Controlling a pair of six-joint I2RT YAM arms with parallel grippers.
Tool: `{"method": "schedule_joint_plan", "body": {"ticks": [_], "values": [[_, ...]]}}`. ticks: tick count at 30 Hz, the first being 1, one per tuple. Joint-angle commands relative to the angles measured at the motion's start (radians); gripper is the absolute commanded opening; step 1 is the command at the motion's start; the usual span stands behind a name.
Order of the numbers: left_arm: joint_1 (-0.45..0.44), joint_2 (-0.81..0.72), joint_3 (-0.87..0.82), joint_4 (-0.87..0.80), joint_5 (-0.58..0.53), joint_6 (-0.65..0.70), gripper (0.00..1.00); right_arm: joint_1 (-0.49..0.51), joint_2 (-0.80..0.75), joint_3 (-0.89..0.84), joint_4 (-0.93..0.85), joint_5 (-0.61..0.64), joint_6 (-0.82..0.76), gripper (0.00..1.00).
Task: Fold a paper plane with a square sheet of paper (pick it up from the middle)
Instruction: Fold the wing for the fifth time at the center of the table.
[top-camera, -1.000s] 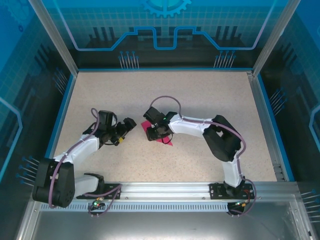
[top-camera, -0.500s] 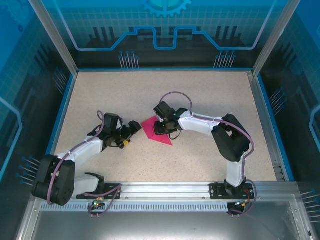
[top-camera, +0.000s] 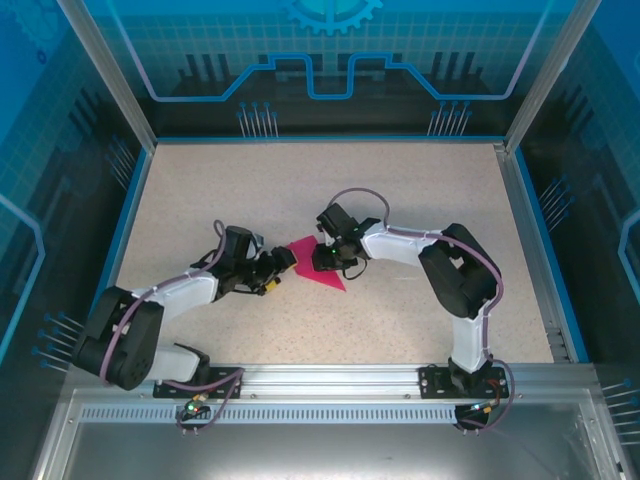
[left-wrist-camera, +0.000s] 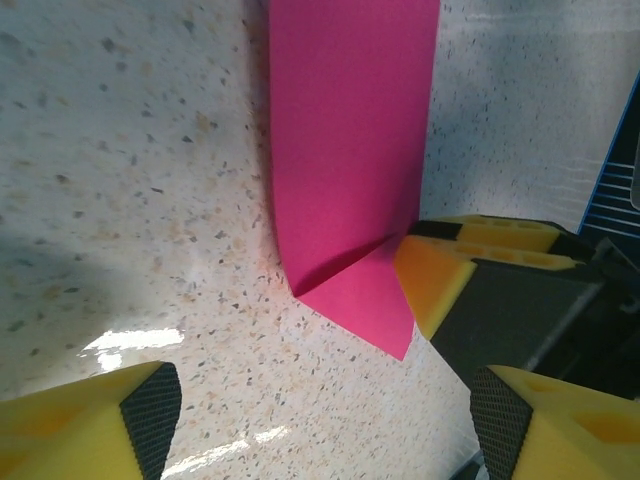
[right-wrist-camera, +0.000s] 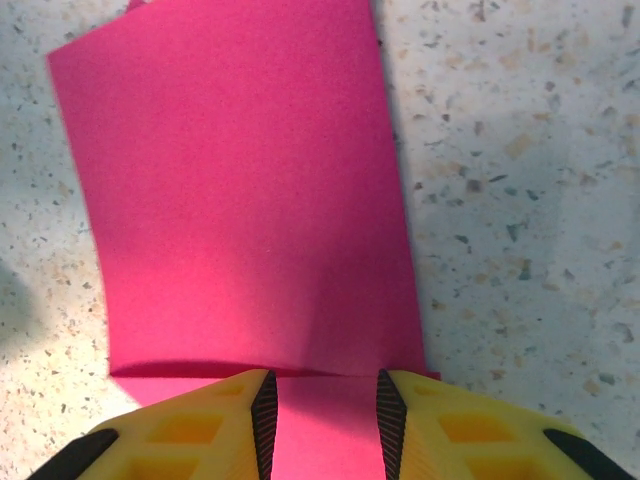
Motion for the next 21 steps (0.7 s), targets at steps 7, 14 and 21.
{"method": "schedule_joint_plan", "body": {"ticks": [7,14,21], "values": [[-0.071,0.108,0.035,0.126,0.038,-0.069,0.69,-0.070,0.024,-0.062,0.102,-0.152,0.050,0.34],[-0.104,0.209,0.045,0.248,0.024,-0.146,0.49,-0.088,0.023,-0.082,0.129,-0.182,0.063,0.34],[-0.106,0.247,0.102,0.190,-0.018,-0.108,0.37,-0.089,0.024,-0.092,0.134,-0.185,0.063,0.34]]}}
